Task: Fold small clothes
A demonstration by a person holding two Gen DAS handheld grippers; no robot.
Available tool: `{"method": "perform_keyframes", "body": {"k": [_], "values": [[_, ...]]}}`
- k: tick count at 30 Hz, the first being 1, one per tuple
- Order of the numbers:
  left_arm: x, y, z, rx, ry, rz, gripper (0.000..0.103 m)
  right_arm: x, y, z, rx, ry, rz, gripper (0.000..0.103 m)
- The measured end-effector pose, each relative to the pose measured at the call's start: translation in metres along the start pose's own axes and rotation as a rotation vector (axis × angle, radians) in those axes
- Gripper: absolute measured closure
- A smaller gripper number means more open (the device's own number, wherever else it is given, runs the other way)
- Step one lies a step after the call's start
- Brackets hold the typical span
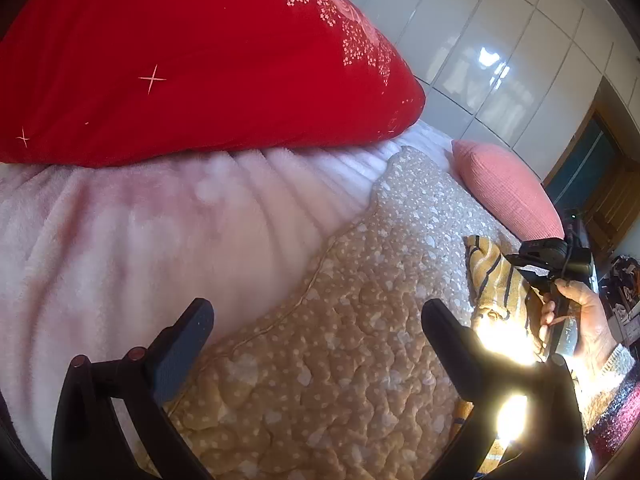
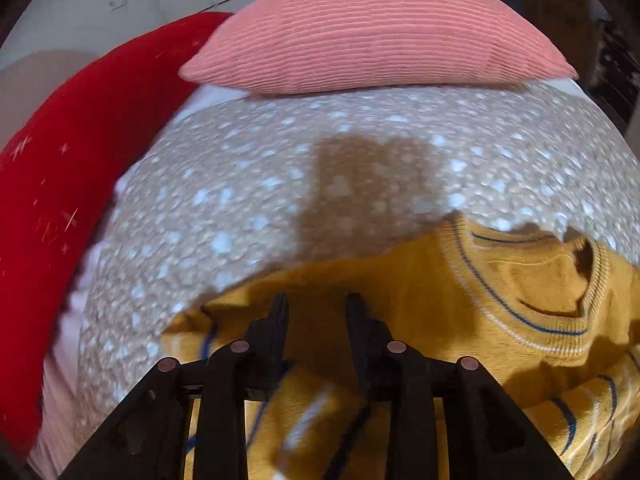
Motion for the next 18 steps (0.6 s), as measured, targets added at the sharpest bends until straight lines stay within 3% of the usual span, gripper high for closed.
{"method": "perform_keyframes", "body": {"k": [3,6,9,11,14,18], "values": [[-0.001,0.0,0.001,-0.002,-0.006,0.001,0.0,0.023,-0.02,0.034,0.041,0.046,0.012,0.069],[0.002,-0.001,0.0,-0.011,-0.011,-0.016,0.0,0.062,-0.065,0.077,0.048,0.124,0.006,0.068],[0.006,-0.004,0.003,-0.008,-0.008,-0.041,0.0,0.108,-0.122,0.107,-0.017,0.205,0.006,0.063],[0.011,-0.009,0.01,0.008,-0.017,-0.059,0.0,0.143,-0.161,0.118,-0.066,0.171,0.006,0.062],[0.02,-0.021,0.02,0.013,-0.044,-0.097,0.0,0.212,-0.212,0.127,-0.099,0.021,-0.093,0.06],[0.036,-0.051,0.032,-0.03,-0.098,-0.159,0.0,0.281,-0.266,0.155,-0.059,-0.011,-0.223,0.061]]}}
Point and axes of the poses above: each gripper's, at about its wrist camera, not at the fingertips, and z roughly against the way its jaws point, x to its right, y to its top, the point moved 2 cm from there along -z, roughly the way its jaws point, and after that the axes turned 15 degrees about -x, right-handed, at the moved point
